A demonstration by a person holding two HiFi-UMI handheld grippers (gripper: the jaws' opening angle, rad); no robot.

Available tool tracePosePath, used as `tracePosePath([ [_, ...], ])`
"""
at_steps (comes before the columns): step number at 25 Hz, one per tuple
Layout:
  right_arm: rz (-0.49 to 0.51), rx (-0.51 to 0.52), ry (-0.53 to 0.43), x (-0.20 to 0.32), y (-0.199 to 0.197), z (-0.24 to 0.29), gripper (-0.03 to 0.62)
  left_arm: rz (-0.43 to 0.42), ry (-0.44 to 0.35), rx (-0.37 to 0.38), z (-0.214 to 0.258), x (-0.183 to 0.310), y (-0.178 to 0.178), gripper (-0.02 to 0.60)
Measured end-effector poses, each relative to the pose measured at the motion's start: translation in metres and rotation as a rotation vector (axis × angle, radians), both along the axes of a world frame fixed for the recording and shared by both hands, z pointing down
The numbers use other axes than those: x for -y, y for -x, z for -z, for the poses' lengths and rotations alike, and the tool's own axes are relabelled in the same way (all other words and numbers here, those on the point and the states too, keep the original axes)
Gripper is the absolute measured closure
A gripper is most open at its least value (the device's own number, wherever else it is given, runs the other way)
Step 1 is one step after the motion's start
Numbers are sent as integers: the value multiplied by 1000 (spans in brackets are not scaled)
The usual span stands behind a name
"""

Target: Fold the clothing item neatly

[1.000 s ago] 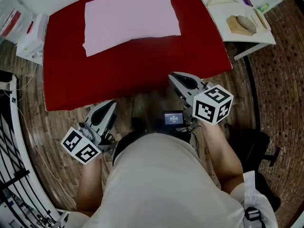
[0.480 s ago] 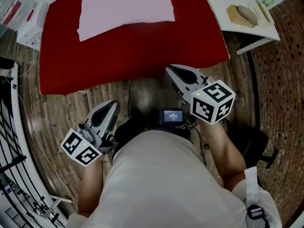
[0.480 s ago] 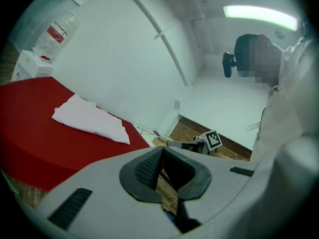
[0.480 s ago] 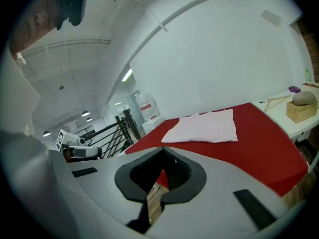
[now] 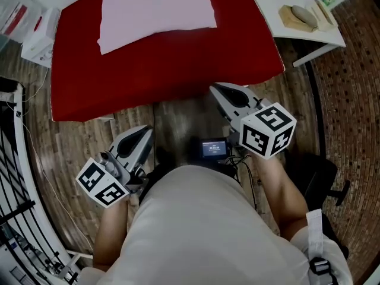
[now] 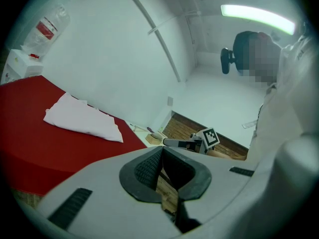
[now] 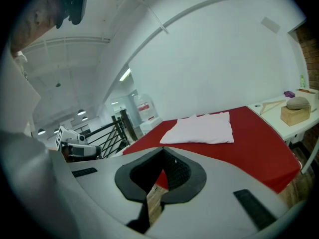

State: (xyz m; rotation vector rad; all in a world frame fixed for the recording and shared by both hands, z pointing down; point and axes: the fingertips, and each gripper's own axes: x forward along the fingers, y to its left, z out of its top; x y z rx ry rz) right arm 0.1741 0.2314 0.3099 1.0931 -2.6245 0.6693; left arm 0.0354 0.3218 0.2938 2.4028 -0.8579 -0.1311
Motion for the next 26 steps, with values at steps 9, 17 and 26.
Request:
tracePosePath([
  [9,-56,-29,-32,-20,16,10,583,-79,-1,5,1,-10,17,577],
  [17,-58,-26,-69,-27,40,29,583,-76,-27,-17,8,-19,36,577],
  [26,-72,-31,-51,-45,47,20,583,-97,8,-43,-2,-46,35,577],
])
